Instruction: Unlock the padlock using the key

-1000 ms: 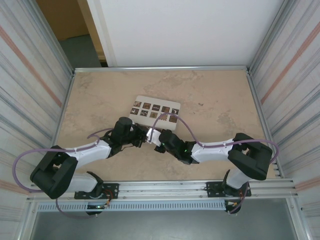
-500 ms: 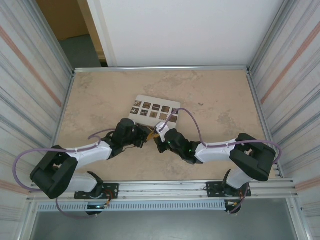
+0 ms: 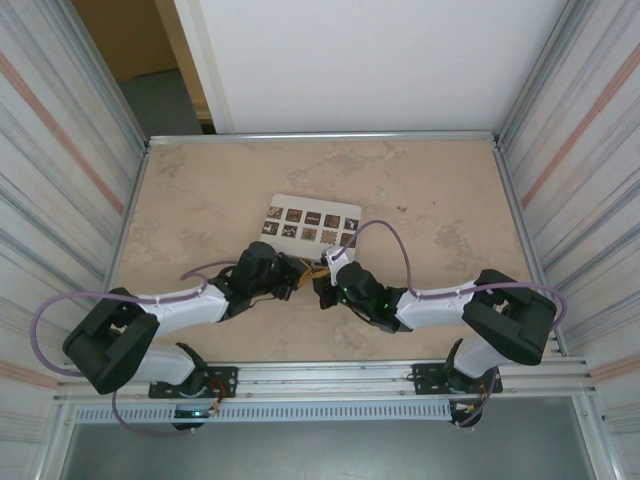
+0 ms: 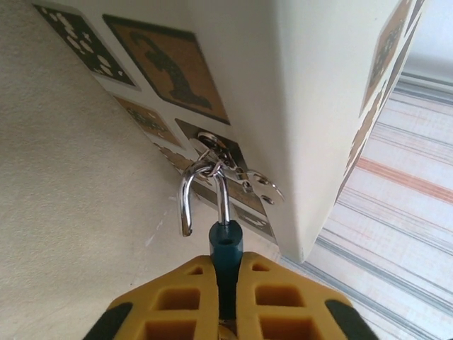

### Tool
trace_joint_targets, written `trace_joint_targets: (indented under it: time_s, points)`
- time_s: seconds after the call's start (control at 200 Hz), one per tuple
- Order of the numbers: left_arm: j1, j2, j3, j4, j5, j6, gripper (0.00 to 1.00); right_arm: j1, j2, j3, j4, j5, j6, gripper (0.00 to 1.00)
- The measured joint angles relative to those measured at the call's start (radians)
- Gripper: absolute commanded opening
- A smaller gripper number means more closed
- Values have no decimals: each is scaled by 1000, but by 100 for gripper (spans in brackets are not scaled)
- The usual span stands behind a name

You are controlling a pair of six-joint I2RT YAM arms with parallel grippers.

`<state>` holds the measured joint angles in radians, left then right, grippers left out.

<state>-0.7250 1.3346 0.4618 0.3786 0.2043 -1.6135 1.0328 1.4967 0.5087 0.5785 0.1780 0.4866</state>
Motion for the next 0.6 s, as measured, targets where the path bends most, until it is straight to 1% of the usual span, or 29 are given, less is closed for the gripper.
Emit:
trace_joint_targets:
  time_s: [0.11,0.145,0.215,0.316,0.451,0.601]
  points:
    - [-11,-3,0,-23,4,17,48,-19,-6,-22,11,19,82,0]
    - [-13,-5,0,-40,3,24,52,-24,-8,-29,18,27,107,0]
    - [-15,-18,0,-79,1,42,58,-27,-16,-45,31,33,159,0]
    - [-15,-62,6,-161,-21,74,62,-27,-40,-78,43,35,232,0]
    - [-15,-152,54,-297,-77,145,63,-45,-77,-114,43,27,327,0]
    - [-15,-261,138,-440,-160,253,64,-104,-93,-134,43,-43,473,0]
